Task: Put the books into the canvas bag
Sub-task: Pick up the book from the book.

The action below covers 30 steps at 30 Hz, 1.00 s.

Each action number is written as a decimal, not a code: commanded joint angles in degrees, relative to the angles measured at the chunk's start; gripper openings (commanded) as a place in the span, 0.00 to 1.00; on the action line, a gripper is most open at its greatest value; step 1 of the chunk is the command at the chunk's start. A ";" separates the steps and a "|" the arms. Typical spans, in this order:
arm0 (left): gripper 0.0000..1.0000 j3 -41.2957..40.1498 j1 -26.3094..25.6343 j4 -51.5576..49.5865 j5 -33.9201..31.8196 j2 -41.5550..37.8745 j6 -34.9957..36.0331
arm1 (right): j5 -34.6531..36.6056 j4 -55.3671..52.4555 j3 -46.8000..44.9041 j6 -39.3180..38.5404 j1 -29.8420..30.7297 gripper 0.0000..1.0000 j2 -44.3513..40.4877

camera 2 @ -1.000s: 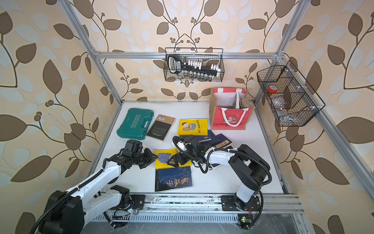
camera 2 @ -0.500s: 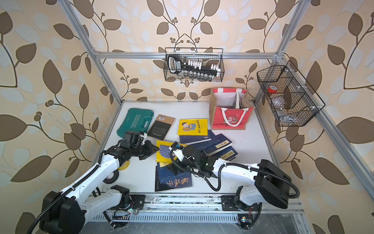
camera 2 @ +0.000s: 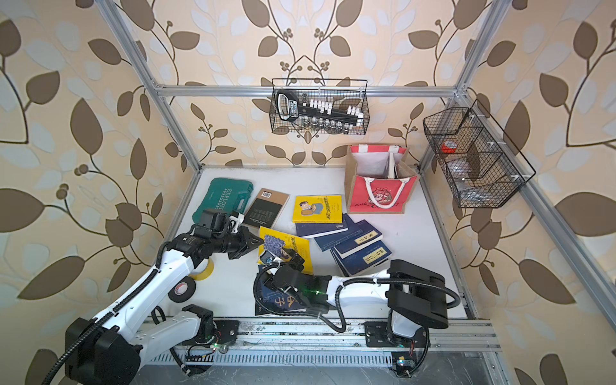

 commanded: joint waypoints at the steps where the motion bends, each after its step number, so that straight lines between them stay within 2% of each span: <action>1: 0.00 1.89 -0.44 0.24 3.31 -1.78 0.71 | 11.36 6.32 4.80 -6.36 1.59 0.78 2.98; 4: 0.00 1.37 -0.44 -0.10 2.90 -2.24 0.70 | 14.53 7.73 8.29 -11.43 2.94 0.65 5.99; 9: 0.00 0.88 -0.44 0.02 2.31 -2.70 0.64 | 17.70 7.05 12.69 -15.37 3.60 0.40 9.12; 11: 0.00 0.80 -0.44 0.20 2.04 -2.71 0.58 | 16.66 6.76 12.85 -16.04 3.83 0.25 8.76; 13: 0.00 0.95 -0.44 0.38 2.03 -2.49 0.69 | 16.18 5.67 12.76 -14.98 3.80 0.00 7.84; 15: 0.00 1.43 -0.44 0.40 2.02 -2.20 1.10 | 15.27 5.47 11.66 -14.24 3.66 0.00 5.83; 17: 0.00 2.49 -0.44 -0.01 1.60 -2.00 1.95 | 11.01 3.78 9.84 -11.58 2.05 0.00 1.69; 18: 0.09 3.01 -0.44 -0.18 1.21 -2.00 2.32 | 7.89 3.12 8.64 -10.33 1.04 0.00 -0.92; 20: 0.50 4.40 -0.44 -0.72 0.42 -2.15 3.45 | -0.84 2.87 4.88 -6.84 -2.66 0.00 -8.14; 22: 0.73 5.86 -0.35 -1.36 -0.53 -2.35 4.41 | -13.56 1.12 2.35 -2.71 -8.20 0.00 -14.84; 25: 0.88 7.69 -0.27 -2.84 -2.55 -2.44 5.89 | -29.43 -0.06 -0.49 2.94 -17.78 0.00 -24.16; 28: 0.92 8.83 0.00 -3.36 -3.57 -2.44 7.23 | -40.55 -2.62 -0.29 6.33 -26.59 0.00 -29.75; 30: 0.94 9.00 0.16 -3.11 -3.69 -2.35 7.51 | -45.27 -4.17 0.50 8.08 -31.39 0.00 -31.80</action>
